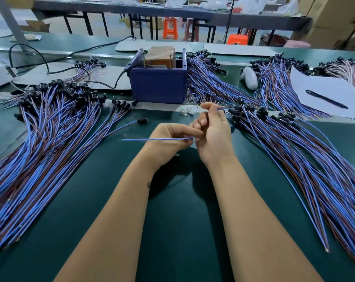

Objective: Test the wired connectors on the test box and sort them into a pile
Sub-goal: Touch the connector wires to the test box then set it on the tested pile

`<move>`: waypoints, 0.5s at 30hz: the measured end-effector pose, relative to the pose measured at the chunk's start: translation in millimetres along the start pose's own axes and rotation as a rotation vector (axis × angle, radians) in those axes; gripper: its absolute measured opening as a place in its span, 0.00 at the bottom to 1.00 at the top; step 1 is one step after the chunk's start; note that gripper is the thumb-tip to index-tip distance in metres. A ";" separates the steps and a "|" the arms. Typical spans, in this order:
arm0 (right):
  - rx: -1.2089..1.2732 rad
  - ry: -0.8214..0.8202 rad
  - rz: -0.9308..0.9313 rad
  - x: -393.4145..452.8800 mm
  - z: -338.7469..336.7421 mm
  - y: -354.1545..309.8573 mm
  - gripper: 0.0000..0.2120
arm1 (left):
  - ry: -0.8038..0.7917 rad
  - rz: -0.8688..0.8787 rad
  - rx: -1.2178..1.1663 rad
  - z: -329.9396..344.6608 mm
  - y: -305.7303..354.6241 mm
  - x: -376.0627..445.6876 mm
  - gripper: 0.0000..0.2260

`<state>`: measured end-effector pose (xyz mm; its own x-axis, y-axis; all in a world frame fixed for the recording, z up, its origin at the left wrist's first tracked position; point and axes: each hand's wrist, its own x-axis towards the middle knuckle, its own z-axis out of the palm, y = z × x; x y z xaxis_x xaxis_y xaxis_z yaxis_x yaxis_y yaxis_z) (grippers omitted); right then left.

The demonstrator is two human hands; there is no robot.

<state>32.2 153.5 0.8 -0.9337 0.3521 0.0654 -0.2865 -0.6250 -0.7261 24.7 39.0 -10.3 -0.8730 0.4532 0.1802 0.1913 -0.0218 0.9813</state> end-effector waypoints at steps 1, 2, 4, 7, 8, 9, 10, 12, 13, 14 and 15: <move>-0.060 0.024 -0.013 0.5 -0.6 -0.6 0.14 | -0.028 -0.002 0.057 0.4 -1.1 -0.2 0.15; -0.118 0.037 -0.028 0.7 -1.2 -0.7 0.14 | -0.049 0.005 0.098 0.6 -1.6 -0.3 0.15; -0.202 0.055 -0.048 1.2 -3.2 -0.9 0.14 | -0.093 0.000 0.117 1.5 -0.7 -1.5 0.18; -0.327 0.081 -0.063 1.8 -7.7 -5.4 0.14 | -0.181 -0.027 0.143 1.8 1.4 -2.3 0.26; -0.389 0.085 -0.066 1.5 -8.6 -8.0 0.14 | -0.203 -0.015 0.170 0.4 2.0 -2.2 0.25; -0.456 0.077 -0.070 0.7 -9.0 -10.9 0.15 | -0.222 -0.004 0.188 -1.5 2.3 -2.1 0.23; -0.517 0.059 -0.075 -0.5 -8.8 -14.3 0.15 | -0.236 -0.001 0.190 -3.1 3.2 -1.8 0.21; -0.612 0.001 -0.085 -2.8 -7.5 -22.4 0.17 | -0.234 -0.028 0.148 -5.0 3.9 -2.6 0.18; -0.666 -0.020 -0.098 -4.1 -7.1 -28.4 0.18 | -0.221 -0.047 0.126 -4.7 3.3 -2.9 0.16; -0.742 -0.033 -0.118 -4.0 -6.7 -34.8 0.18 | -0.196 -0.065 0.116 -4.6 2.3 -2.8 0.15; -0.848 -0.036 -0.146 -4.3 -7.4 -43.2 0.19 | -0.171 -0.075 0.119 -3.7 1.3 -2.9 0.14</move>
<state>50.1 184.2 26.8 -0.9104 0.3569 0.2095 -0.1608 0.1617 -0.9737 25.9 34.4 -9.3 -0.7999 0.5944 0.0825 0.1888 0.1188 0.9748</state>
